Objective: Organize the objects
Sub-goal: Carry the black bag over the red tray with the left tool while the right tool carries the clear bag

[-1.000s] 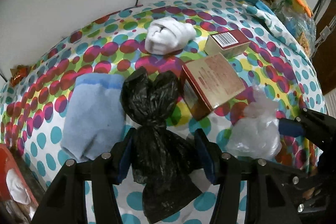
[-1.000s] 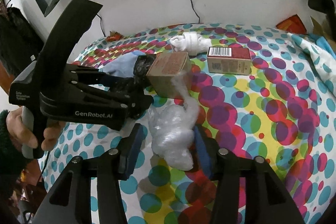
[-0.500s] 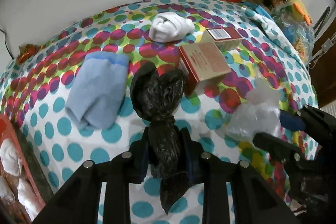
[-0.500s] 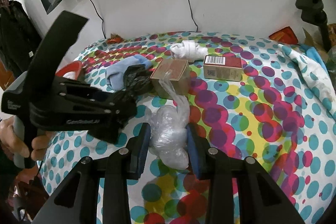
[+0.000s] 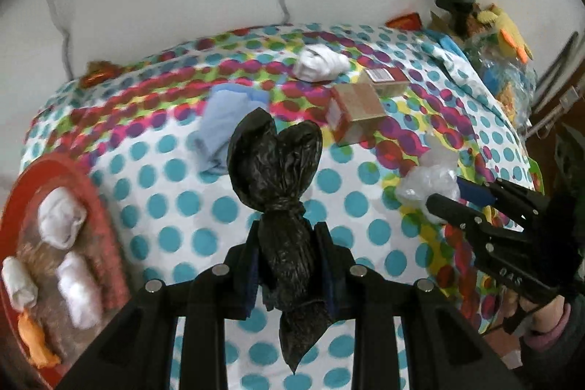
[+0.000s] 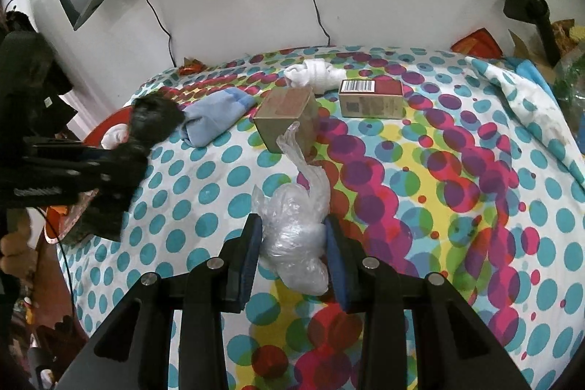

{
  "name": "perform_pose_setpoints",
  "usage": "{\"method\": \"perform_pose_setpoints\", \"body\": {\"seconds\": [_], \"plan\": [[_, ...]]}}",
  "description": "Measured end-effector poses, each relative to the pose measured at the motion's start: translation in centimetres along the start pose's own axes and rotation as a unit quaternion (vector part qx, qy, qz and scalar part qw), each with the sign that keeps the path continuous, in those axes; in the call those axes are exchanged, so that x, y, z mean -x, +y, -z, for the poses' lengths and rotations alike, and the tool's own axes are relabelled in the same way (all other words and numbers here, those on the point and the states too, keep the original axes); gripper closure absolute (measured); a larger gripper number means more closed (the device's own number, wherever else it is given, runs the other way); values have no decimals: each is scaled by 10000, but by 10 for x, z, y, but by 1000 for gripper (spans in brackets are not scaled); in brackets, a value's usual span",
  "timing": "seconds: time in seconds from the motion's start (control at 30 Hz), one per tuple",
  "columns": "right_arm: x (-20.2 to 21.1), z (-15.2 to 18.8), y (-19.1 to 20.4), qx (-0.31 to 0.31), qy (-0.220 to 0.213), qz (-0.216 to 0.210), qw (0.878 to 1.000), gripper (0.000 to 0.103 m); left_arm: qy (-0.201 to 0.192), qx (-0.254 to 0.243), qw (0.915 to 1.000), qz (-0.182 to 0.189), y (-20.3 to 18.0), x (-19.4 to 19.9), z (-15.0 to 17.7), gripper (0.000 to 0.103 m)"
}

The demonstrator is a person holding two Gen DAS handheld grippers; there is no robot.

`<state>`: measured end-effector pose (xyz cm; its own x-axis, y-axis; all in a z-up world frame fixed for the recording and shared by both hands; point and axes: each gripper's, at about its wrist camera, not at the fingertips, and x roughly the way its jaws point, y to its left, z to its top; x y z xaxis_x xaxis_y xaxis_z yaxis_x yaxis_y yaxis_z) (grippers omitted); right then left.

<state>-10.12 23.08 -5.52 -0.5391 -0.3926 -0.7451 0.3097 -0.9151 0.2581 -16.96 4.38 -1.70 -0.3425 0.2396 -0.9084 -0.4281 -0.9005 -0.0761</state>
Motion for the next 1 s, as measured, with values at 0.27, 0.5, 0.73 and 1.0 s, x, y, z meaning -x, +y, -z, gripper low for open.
{"method": "perform_pose_setpoints", "body": {"seconds": [0.27,0.5,0.73,1.0], "plan": [[4,2,3,6,-11,95,10000,70,-196,377,9989,-215,42,44,23,76],[9,5,8,85,-17,153,9998,70,-325,931,9941,-448,99,78,46,76],[10,5,15,132,-30,237,9996,70,-380,1399,9866,-743,158,99,67,76],[16,1,24,230,-75,295,9993,70,-218,1886,9766,-1007,214,96,95,76]]}}
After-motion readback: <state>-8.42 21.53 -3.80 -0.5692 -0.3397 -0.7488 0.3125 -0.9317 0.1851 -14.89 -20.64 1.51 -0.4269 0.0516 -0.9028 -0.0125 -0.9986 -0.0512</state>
